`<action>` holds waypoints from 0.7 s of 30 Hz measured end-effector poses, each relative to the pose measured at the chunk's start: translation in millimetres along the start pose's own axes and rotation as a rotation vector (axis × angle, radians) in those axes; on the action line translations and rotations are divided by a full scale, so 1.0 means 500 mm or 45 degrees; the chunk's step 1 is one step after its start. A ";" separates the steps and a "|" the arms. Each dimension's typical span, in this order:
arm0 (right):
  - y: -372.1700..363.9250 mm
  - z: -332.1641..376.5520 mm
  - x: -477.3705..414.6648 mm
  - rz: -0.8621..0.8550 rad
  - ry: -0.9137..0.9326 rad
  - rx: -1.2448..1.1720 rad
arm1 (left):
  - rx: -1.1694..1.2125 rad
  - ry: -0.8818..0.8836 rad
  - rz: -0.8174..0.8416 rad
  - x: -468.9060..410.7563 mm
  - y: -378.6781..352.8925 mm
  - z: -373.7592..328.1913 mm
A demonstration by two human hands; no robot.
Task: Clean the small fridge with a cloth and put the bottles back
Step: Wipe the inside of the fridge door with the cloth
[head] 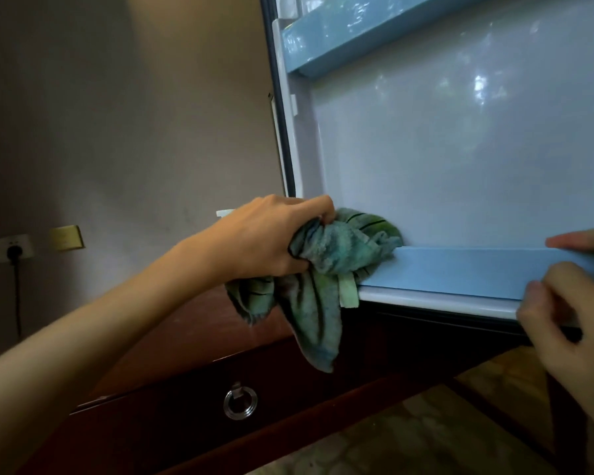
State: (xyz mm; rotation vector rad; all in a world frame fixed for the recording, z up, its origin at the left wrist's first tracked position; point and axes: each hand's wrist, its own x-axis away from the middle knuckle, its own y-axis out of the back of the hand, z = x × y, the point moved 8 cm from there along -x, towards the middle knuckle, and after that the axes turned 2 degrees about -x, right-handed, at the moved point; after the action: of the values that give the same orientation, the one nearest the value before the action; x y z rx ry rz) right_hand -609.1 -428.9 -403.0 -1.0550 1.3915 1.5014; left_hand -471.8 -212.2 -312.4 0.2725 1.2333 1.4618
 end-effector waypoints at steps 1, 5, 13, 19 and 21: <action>0.008 0.002 -0.007 -0.029 -0.054 -0.015 | -0.015 -0.009 -0.006 0.002 -0.002 -0.003; 0.014 0.005 -0.008 -0.183 0.038 0.121 | -0.076 -0.034 0.009 -0.007 -0.003 -0.013; 0.004 -0.004 -0.004 -0.161 0.025 0.080 | -0.227 -0.051 -0.188 0.021 -0.014 -0.032; 0.007 -0.004 -0.006 -0.117 0.014 0.085 | -0.143 0.101 -0.426 0.066 -0.028 -0.048; 0.008 -0.004 -0.007 -0.109 -0.005 0.076 | -0.006 0.182 -0.469 0.088 -0.047 -0.059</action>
State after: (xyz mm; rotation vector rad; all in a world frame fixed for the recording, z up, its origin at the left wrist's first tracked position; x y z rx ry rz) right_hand -611.7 -431.2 -398.2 -1.0610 1.3632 1.3910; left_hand -494.1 -195.8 -362.9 -0.0639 1.3145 1.1787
